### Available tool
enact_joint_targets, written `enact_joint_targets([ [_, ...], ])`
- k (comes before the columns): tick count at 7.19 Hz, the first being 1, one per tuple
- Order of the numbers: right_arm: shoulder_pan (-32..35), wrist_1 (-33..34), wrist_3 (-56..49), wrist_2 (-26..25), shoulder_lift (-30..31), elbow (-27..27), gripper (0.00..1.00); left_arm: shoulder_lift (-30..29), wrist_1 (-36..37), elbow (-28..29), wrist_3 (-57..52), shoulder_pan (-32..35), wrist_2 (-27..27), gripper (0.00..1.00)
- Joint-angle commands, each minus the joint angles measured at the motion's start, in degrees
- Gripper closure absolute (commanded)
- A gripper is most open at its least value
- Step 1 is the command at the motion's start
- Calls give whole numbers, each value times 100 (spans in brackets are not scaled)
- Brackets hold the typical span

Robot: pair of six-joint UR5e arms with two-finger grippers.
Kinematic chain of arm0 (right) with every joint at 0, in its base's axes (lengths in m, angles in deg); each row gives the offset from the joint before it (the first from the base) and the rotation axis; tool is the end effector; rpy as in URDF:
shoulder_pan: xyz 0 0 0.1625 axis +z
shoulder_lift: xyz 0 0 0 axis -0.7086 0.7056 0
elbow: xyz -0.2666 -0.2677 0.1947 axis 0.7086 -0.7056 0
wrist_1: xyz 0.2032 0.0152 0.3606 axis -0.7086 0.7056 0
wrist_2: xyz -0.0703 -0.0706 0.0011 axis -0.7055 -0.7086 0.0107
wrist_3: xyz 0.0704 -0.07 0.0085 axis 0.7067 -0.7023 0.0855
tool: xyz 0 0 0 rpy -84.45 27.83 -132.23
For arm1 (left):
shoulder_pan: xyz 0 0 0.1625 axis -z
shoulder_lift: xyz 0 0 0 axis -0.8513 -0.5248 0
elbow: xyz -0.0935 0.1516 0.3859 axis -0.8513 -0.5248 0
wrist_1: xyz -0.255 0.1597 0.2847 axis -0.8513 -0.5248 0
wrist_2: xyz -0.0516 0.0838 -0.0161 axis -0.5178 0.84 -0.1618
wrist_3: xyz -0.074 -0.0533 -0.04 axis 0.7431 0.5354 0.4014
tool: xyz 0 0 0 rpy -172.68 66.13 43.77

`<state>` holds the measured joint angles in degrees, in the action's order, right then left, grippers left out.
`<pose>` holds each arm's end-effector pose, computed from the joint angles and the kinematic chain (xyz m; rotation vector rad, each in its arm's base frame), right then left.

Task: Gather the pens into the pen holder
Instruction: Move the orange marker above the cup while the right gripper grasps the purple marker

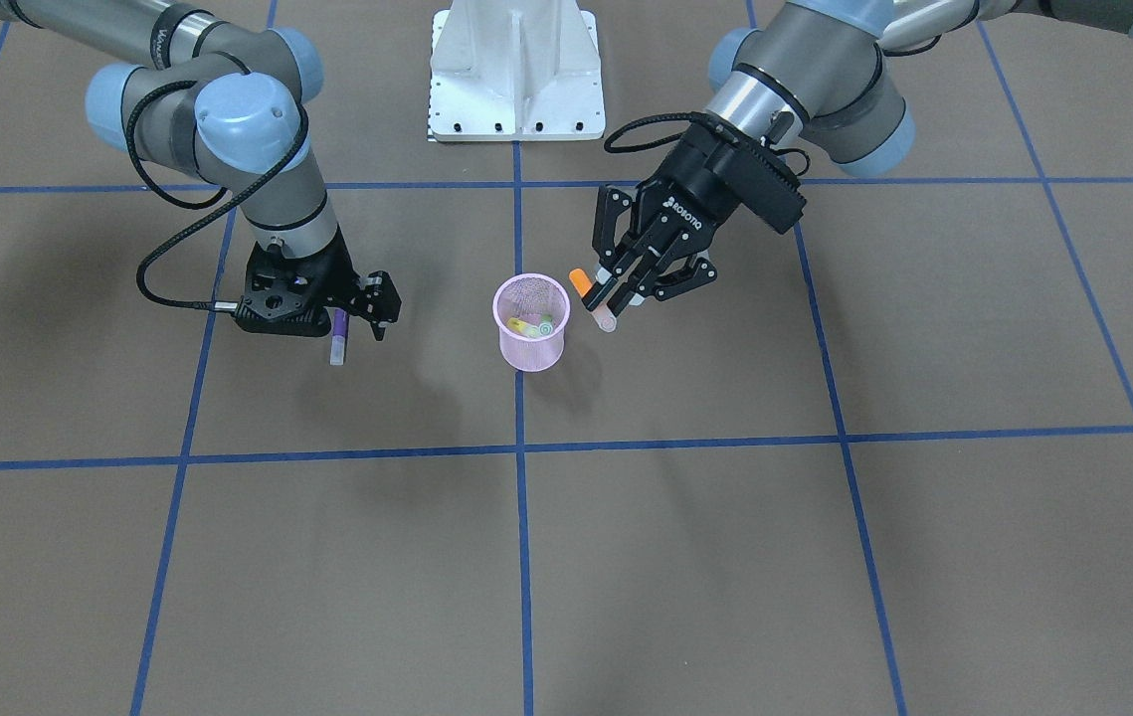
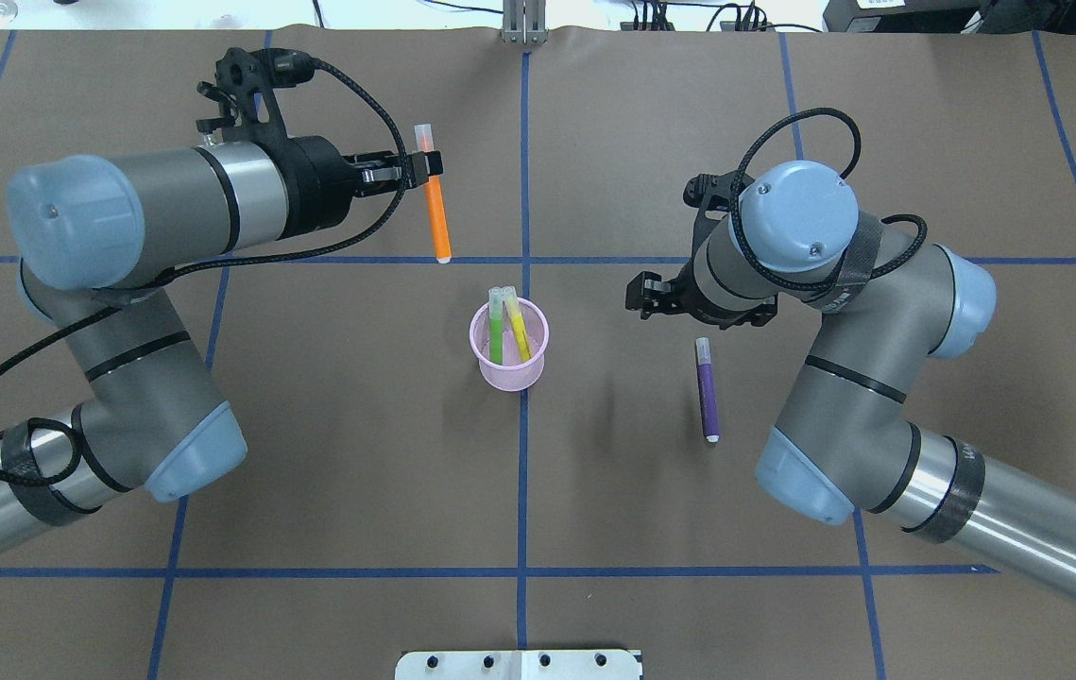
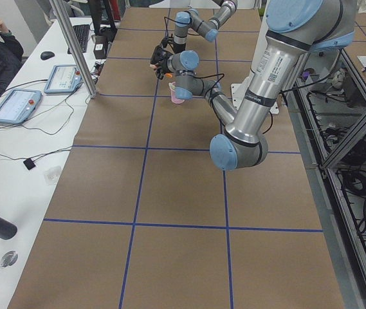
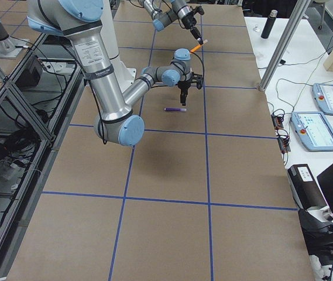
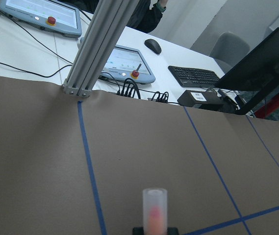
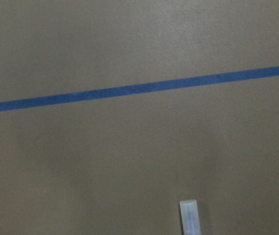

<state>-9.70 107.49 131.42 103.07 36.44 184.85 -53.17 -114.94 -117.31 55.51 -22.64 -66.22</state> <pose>-0.4669 -0.4579 0.3250 0.0585 -0.7576 0.1455 0.4126 -0.4602 0.1905 0.7968 1.4800 -0.1890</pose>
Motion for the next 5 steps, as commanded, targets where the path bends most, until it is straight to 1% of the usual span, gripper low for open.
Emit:
enact_joint_targets([
  [1, -18, 12, -589, 65, 72, -219, 1, 10, -725, 378, -1, -404, 484, 100],
  [3, -44, -5, -626, 83, -7, -474, 3, 9, -806, 441, -10, -442, 505, 100],
  [4, -53, -5, -617, 92, -25, -527, 11, 18, -806, 441, -19, -442, 505, 100],
  [5, -53, -14, -600, 214, -25, -537, 19, 9, -806, 432, -10, -442, 497, 100],
])
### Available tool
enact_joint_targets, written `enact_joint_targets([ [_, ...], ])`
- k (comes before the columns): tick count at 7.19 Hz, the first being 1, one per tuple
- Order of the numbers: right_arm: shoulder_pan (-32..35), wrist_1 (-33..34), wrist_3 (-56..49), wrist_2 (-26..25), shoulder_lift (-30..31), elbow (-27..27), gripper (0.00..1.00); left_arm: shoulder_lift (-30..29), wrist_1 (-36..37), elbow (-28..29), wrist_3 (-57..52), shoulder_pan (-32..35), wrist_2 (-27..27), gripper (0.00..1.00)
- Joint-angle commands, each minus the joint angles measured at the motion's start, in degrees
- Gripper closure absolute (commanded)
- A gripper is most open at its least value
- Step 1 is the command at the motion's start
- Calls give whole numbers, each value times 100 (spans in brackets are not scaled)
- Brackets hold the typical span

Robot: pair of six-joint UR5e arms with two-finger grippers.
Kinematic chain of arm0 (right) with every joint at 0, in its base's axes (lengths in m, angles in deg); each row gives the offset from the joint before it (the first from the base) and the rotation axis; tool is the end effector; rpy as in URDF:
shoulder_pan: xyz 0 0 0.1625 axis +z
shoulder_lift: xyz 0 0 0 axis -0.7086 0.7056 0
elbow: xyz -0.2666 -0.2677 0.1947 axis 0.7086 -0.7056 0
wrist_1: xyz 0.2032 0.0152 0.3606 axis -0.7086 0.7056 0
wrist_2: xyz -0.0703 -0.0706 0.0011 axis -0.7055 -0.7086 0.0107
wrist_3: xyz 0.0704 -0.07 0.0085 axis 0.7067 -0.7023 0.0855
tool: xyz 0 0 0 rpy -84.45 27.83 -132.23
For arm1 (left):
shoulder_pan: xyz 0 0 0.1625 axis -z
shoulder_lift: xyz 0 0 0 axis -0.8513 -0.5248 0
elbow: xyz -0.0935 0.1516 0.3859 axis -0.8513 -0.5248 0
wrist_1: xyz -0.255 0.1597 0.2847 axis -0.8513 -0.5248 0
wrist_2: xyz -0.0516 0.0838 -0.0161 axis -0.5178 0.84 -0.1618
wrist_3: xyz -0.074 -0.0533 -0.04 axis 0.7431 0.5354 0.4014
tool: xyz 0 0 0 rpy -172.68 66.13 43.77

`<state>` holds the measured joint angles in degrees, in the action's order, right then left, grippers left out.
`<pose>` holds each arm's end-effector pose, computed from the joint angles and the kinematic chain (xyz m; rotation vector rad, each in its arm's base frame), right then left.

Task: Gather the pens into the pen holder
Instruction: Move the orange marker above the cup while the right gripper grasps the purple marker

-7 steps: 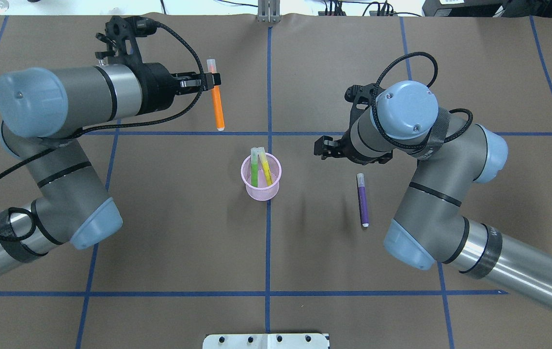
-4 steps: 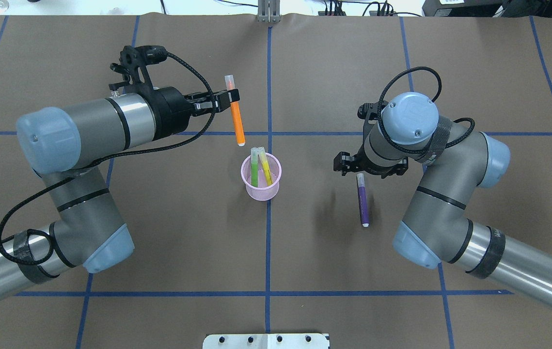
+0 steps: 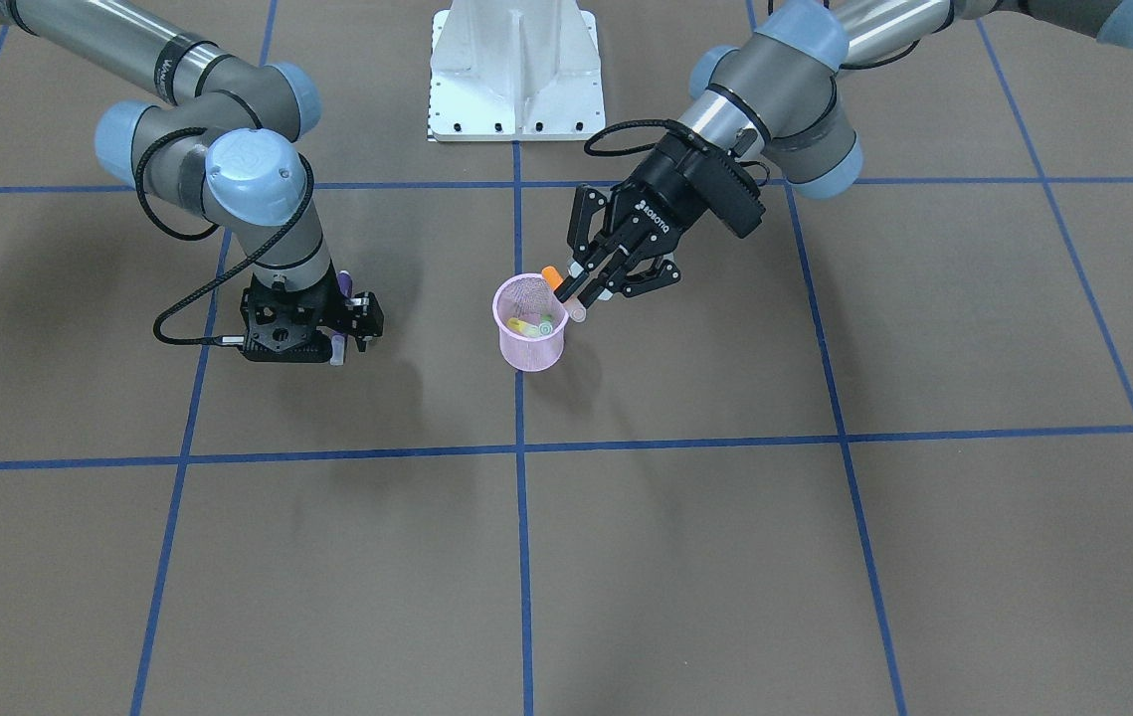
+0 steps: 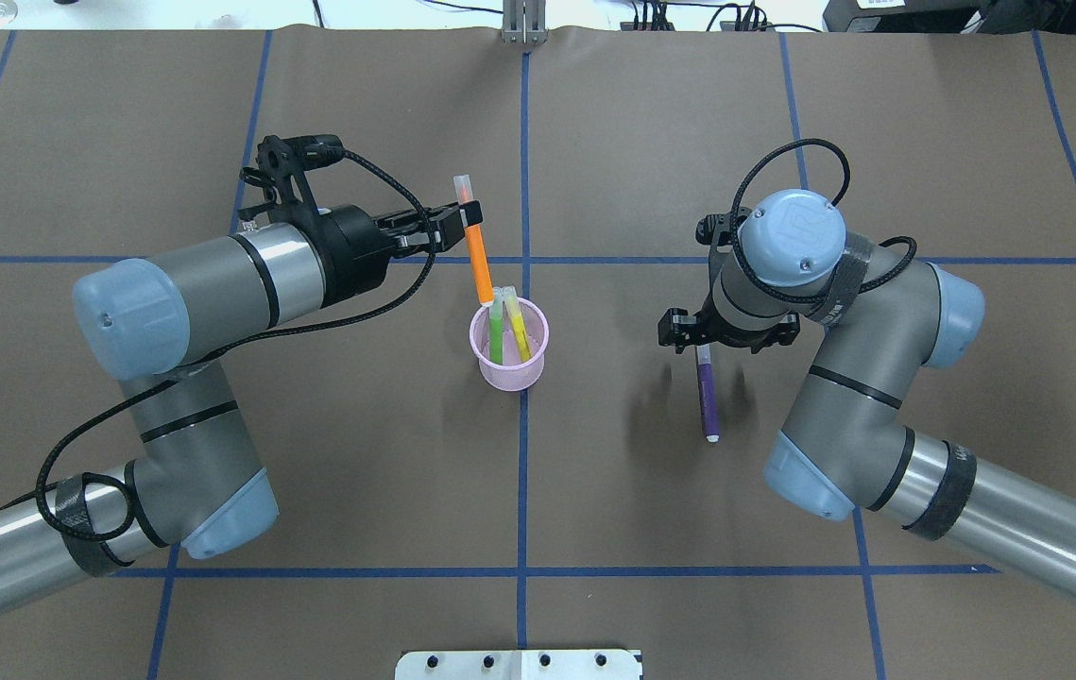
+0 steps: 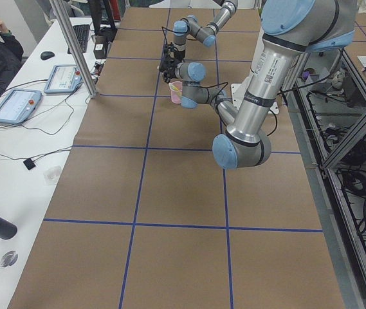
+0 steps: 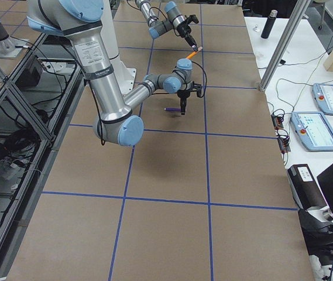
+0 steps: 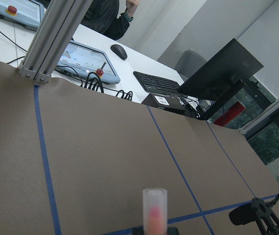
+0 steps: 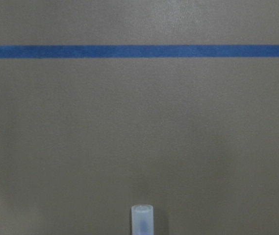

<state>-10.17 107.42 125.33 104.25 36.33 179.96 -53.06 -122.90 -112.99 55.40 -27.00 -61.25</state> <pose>-0.4857 -0.4622 0.3628 0.0341 -0.6941 0.0442 0.4499 -0.4397 0.2106 0.8256 1.5347 -0.2020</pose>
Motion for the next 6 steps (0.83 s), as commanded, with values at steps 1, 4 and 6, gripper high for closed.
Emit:
enact_joint_targets([
  [1, 3, -16, 27, 271, -40, -39, 28, 15, -10, 0, -7, -6, -9, 100],
  [4, 3, -7, 63, 291, -101, -47, 72, 59, -10, 0, -16, 3, -27, 100],
  [6, 12, -7, 2, 291, -84, -47, 71, 68, -10, 0, -24, -6, -27, 100],
])
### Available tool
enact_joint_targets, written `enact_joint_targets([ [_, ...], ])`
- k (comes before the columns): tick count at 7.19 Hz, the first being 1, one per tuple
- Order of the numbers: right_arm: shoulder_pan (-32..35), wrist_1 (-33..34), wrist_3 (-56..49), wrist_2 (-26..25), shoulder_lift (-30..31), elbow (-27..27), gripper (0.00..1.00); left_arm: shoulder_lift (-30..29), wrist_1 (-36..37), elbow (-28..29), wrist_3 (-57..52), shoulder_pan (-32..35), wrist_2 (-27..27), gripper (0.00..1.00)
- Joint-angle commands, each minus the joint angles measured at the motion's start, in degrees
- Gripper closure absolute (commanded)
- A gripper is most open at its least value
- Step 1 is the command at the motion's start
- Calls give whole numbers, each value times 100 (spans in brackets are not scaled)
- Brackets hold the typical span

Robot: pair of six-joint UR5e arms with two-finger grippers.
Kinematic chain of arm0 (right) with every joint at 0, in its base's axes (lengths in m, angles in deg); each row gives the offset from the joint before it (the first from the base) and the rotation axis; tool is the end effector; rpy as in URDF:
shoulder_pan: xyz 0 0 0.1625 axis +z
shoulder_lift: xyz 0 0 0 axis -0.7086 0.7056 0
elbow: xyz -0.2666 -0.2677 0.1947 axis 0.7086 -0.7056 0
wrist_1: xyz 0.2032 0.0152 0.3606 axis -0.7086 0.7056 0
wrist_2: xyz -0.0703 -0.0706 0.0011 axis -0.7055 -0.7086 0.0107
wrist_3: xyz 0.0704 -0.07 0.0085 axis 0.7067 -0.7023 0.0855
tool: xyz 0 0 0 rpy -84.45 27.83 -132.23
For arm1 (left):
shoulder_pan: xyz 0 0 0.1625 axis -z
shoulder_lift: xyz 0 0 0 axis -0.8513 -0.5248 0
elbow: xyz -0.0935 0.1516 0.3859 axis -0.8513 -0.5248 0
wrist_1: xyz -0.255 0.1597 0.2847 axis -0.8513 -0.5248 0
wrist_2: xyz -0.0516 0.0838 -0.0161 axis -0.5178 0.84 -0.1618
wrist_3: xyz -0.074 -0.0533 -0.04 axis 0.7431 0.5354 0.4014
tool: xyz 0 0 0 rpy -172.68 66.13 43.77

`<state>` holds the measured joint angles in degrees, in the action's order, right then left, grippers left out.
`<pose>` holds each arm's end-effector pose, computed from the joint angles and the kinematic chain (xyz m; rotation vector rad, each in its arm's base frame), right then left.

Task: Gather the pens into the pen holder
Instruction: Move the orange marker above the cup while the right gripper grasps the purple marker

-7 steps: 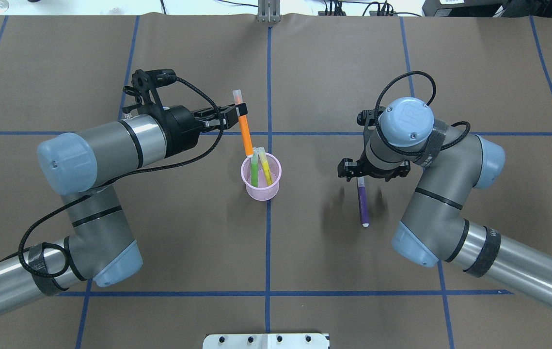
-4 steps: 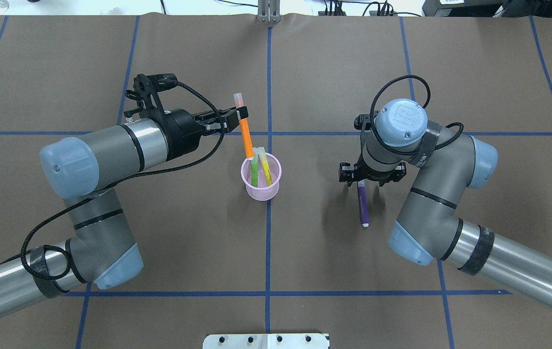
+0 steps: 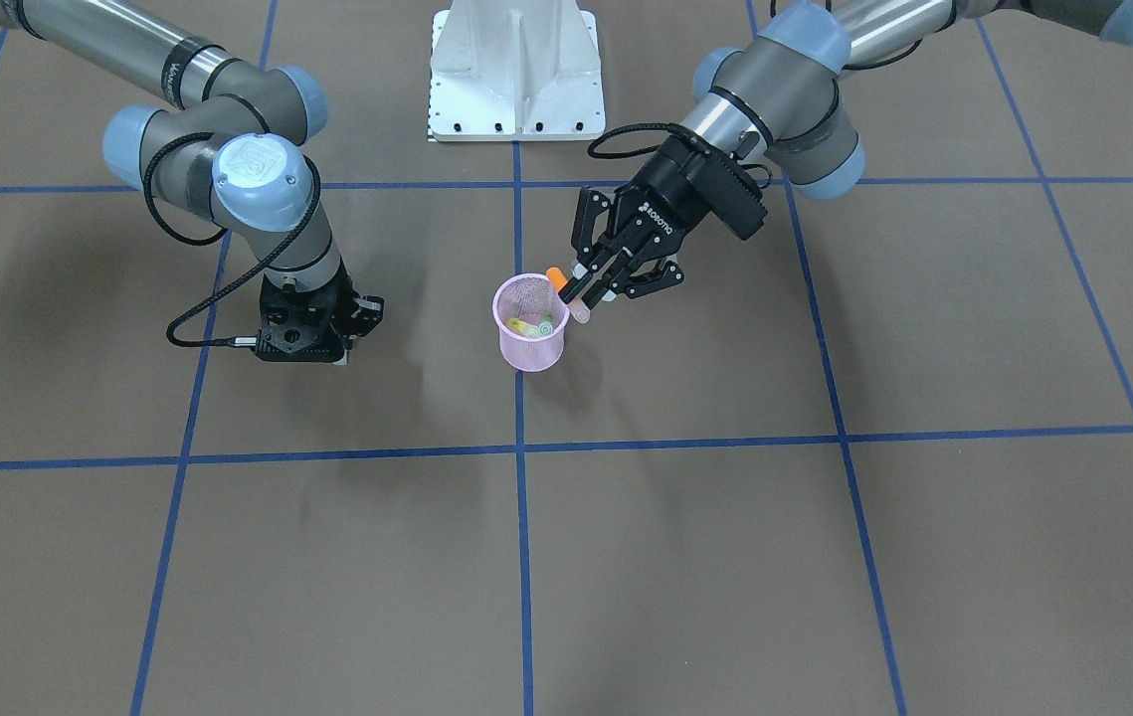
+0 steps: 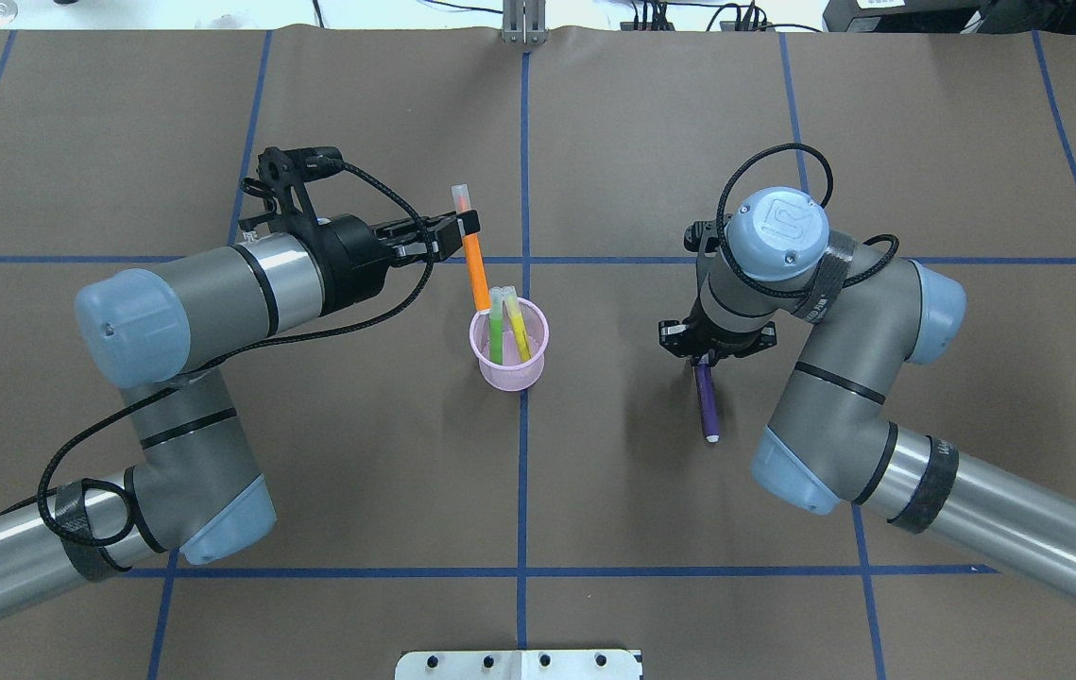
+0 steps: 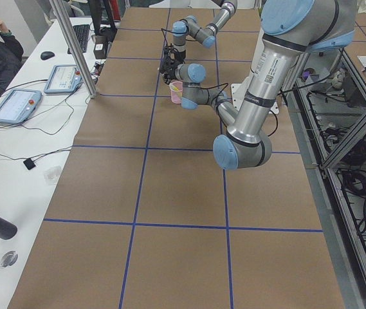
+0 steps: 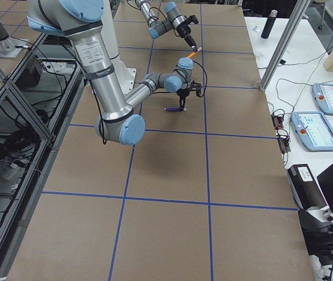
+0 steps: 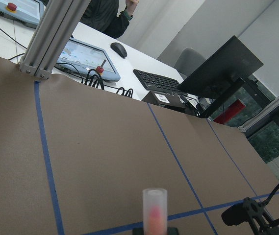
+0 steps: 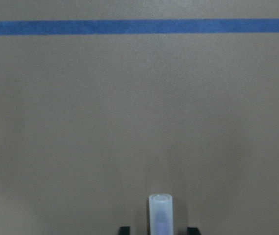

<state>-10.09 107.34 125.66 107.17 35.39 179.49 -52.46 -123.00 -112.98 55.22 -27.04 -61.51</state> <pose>-0.4908 -0.4611 0.3541 -0.0058 -0.7252 0.0328 0.4499 -0.4386 0.2169 0.8206 1.5269 -0.1954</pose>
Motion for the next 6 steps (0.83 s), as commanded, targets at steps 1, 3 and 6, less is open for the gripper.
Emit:
enact_joint_targets([
  [1, 21, 0, -41, 16, 19, 0, 64, 9, 0, 0, 2, -2, -1, 100],
  [3, 73, 0, -49, 95, 11, 0, 46, 9, 0, 35, -7, -2, -9, 100],
  [6, 74, 9, -41, 95, 2, -9, 46, 9, 9, 35, -7, 7, -9, 100],
])
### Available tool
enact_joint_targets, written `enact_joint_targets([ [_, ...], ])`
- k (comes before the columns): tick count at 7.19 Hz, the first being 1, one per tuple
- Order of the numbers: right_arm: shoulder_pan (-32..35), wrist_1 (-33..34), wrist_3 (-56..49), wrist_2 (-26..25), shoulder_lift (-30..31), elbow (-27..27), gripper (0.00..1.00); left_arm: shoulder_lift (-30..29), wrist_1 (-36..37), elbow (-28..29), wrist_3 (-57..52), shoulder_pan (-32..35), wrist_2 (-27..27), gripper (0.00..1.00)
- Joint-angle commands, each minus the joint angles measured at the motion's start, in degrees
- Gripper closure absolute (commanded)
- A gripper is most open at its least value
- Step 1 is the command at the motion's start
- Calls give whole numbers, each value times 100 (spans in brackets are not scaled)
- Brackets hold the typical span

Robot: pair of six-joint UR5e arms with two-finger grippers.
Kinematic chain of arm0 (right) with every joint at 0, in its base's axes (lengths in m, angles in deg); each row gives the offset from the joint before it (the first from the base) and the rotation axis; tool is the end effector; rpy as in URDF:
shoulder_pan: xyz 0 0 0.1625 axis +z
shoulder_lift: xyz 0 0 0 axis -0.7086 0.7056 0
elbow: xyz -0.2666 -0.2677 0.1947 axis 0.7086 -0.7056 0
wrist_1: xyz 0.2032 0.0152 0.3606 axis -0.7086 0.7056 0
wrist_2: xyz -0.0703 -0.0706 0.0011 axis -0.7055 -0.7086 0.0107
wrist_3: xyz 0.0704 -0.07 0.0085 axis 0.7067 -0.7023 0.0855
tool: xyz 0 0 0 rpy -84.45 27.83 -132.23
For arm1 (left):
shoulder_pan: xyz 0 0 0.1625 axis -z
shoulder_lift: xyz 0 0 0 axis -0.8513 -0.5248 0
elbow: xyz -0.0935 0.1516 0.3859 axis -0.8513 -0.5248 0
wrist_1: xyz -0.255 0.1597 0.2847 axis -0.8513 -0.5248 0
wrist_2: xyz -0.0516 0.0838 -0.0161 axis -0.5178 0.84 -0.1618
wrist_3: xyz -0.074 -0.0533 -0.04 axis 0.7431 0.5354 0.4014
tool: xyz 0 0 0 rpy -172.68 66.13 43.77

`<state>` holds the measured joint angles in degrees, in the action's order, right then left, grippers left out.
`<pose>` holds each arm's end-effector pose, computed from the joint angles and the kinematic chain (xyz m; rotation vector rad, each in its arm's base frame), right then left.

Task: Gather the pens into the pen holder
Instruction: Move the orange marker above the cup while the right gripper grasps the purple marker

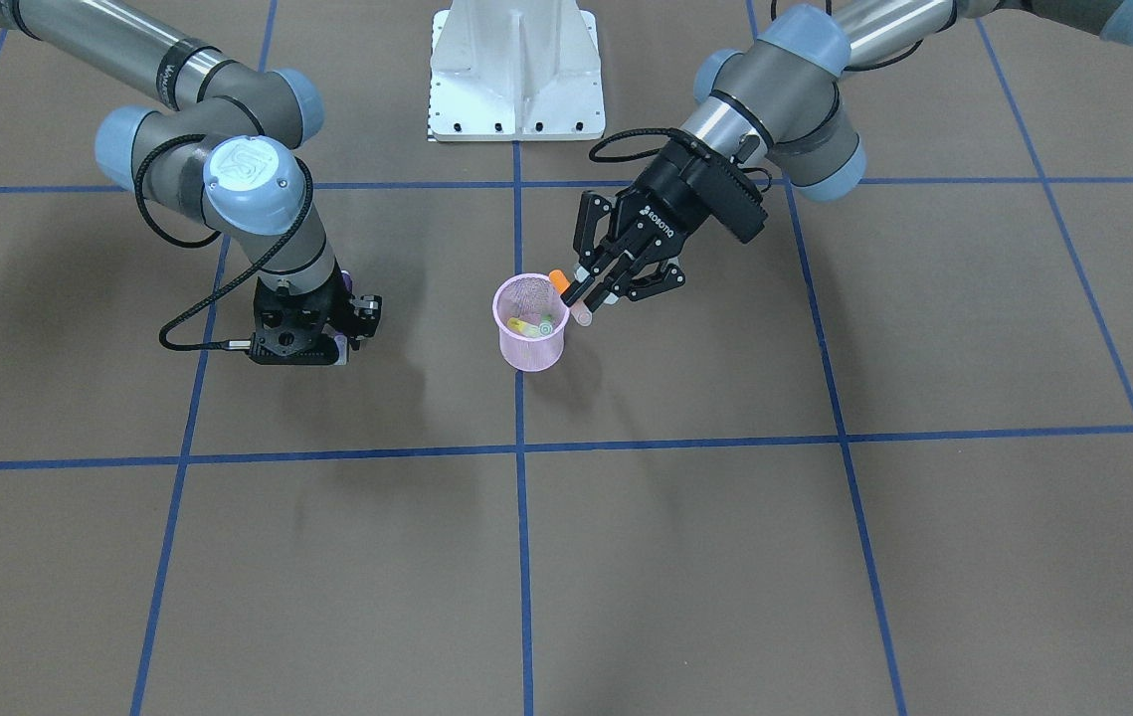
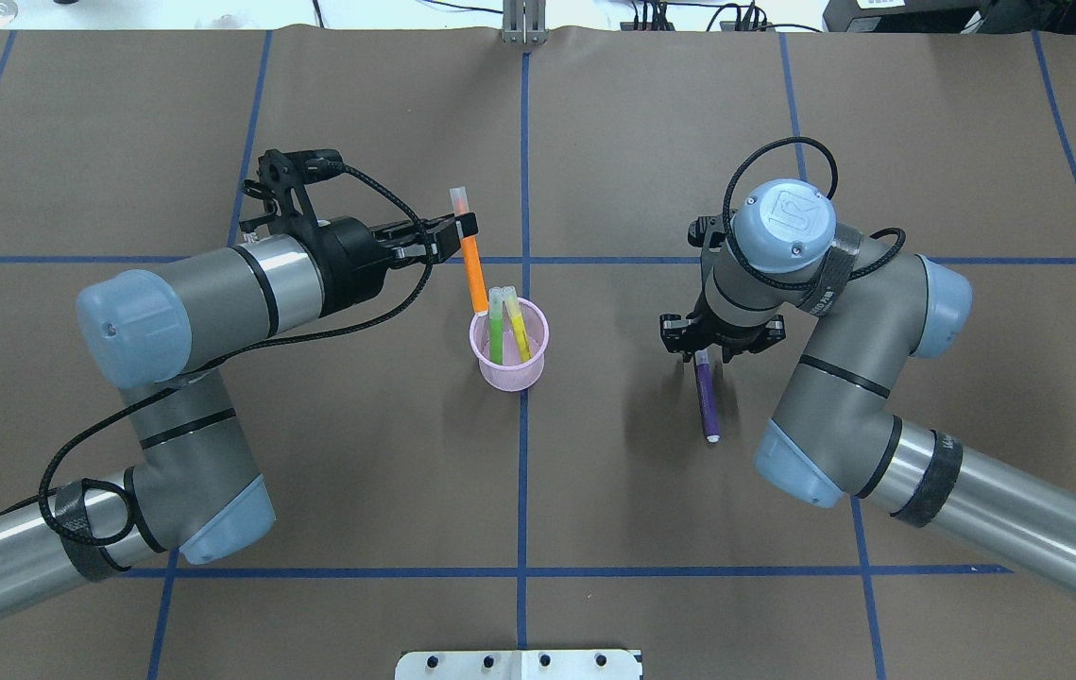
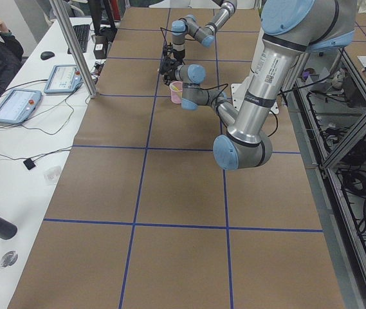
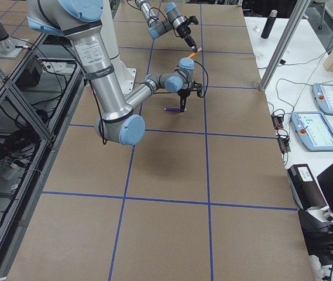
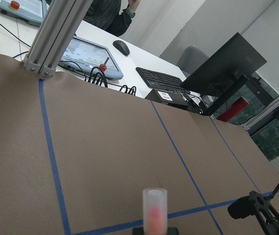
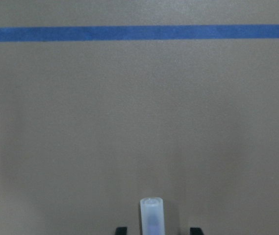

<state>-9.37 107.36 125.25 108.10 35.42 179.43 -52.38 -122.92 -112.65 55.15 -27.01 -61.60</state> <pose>-0.4856 -0.4658 0.3545 -0.0135 -0.7311 0.0332 0.4514 -0.4398 0.2203 0.8173 1.5190 -0.1937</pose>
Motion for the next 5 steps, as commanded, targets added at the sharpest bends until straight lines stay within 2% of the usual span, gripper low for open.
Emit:
enact_joint_targets([
  [1, 2, 7, 9, 20, -1, -3, 47, 0, 1, 2, 0, 4, 0, 100],
  [5, -7, 7, 18, 46, -1, -64, 47, 0, 1, 2, -9, 4, 0, 100],
])
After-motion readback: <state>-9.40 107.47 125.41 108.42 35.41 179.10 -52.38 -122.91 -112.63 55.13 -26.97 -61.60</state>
